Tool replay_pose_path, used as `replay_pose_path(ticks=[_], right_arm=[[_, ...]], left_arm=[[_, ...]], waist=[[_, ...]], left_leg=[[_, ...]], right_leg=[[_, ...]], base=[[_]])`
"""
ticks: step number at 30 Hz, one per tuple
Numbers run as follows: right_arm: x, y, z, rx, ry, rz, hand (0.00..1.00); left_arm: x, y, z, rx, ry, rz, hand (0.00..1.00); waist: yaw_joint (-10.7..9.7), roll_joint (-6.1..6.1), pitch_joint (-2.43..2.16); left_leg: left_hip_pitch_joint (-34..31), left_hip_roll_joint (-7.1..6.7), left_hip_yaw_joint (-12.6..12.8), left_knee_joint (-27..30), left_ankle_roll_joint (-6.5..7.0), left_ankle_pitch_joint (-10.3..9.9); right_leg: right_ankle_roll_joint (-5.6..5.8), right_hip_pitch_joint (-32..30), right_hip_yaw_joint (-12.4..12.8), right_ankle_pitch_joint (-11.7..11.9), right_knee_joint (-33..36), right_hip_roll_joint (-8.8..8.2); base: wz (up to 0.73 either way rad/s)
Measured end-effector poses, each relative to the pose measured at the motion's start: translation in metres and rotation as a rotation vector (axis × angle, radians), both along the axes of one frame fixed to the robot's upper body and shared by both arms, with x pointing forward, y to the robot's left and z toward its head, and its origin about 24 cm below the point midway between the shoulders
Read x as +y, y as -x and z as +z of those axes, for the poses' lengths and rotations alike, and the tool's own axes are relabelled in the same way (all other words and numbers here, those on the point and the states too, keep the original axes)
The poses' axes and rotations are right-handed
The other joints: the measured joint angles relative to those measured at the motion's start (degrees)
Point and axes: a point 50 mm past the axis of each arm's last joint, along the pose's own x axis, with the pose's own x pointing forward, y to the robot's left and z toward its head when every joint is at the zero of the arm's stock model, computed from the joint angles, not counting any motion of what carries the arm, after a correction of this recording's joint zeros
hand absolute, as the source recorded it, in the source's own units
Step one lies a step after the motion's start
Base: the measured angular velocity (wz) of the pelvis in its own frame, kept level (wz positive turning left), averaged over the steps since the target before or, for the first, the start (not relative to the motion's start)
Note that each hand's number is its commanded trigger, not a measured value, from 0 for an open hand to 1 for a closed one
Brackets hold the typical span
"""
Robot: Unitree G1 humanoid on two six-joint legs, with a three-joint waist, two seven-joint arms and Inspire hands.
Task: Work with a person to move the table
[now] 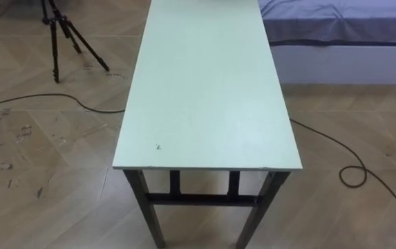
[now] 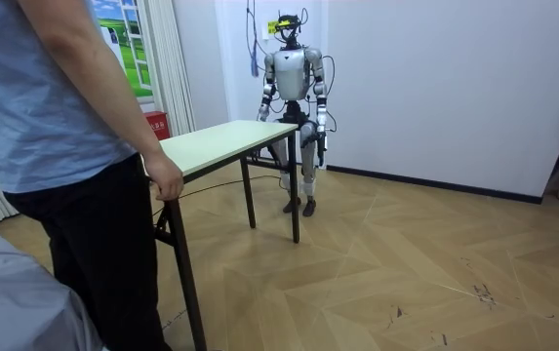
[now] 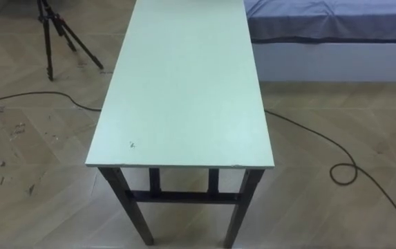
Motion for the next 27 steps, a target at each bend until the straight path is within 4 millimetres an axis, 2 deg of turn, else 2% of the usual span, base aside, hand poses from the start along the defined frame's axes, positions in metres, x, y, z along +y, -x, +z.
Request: replay_pose_path(ticks=[3, 7, 14, 18, 21, 27], right_arm=[[0.008, -0.005, 0.024, -0.19, -0.104, -0.009, 0.0], [0.023, -0.001, 0.034, -0.271, -0.251, -0.018, 0.0], [0.062, 0.001, 0.053, -0.367, -0.484, 0.048, 0.0], [0.082, -0.01, 0.066, -0.434, -0.566, 0.149, 0.0], [0.087, -0.014, 0.068, -0.445, -0.579, 0.187, 0.0], [0.083, -0.017, 0.069, -0.444, -0.561, 0.223, 0.0]], left_arm=[[-0.003, -0.011, 0.015, -0.153, 0.081, 0.064, 0.0], [-0.015, -0.018, 0.034, -0.29, 0.189, 0.11, 0.0], [-0.06, -0.039, 0.062, -0.466, 0.505, 0.126, 0.0], [-0.079, -0.04, 0.069, -0.475, 0.596, 0.04, 0.0], [-0.086, -0.04, 0.072, -0.476, 0.63, 0.012, 0.0], [-0.084, -0.047, 0.078, -0.499, 0.669, 0.024, 0.0]], waist=[[0.63, 0.23, 0.05], [0.65, 0.15, 0.18], [0.55, -0.19, 0.33], [-1.02, -0.6, 0.3], [-1.53, -0.94, 0.34], [-2.72, -0.89, 0.4]], left_leg=[[-0.34, 0.02, -0.03, -0.01, -0.01, -0.01], [-0.4, 0.03, -0.31, -0.01, -0.01, -0.01], [-1.2, -0.02, -0.07, 0.43, -0.02, -0.02], [-1.7, -0.19, -0.32, 1.14, -0.01, -0.01], [-1.45, -0.2, -0.31, 1.14, 0.0, -0.01], [-1.21, -0.23, -0.3, 1.09, 0.0, -0.01]], right_leg=[[0.0, -0.26, -0.18, 0.0, -0.06, 0.01], [0.01, -0.2, -0.48, -0.01, -0.02, -0.03], [0.1, -1.17, -0.09, -0.1, 0.6, -0.18], [0.19, -1.33, -0.64, -0.25, 0.92, -0.43], [0.2, -1.23, -0.53, -0.24, 0.96, -0.43], [0.2, -1.19, 0.02, -0.24, 0.99, -0.39]], base=[[0.03], [0.04], [-0.03], [0.06], [0.0], [-0.05]])
